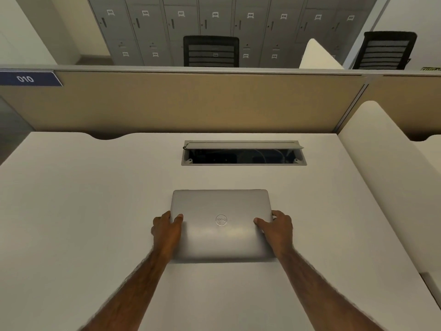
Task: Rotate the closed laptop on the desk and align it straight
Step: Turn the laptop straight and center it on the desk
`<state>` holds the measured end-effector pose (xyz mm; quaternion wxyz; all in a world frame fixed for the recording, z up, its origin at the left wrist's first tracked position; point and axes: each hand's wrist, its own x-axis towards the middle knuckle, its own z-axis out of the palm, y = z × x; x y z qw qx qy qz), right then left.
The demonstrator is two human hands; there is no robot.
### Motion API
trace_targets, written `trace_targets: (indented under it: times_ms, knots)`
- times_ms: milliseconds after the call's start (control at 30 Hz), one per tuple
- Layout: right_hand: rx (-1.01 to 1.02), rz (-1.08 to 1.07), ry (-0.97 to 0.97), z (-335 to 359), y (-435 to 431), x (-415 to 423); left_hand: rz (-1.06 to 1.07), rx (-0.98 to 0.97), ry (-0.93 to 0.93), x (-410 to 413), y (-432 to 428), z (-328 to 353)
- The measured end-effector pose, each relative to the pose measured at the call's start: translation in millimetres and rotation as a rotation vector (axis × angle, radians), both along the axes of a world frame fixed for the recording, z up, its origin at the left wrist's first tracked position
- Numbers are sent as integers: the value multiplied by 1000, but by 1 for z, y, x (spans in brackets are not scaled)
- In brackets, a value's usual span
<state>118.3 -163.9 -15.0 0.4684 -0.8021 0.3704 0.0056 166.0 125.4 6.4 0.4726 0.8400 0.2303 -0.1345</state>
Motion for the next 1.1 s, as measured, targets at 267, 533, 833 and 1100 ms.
trace_targets:
  times_ms: [267, 533, 833, 1100]
  knots:
    - [-10, 17, -11, -2, -1, -1, -77, 85, 14, 0, 0, 2]
    - [-11, 50, 7, -2, -2, -4, -168, 214, 24, -11, -2, 1]
    - [0, 78, 9, -1, -4, -1, -136, 200, 20, -7, -2, 0]
    - [14, 72, 9, -1, -5, 3, -155, 153, 11, 1, 4, -3]
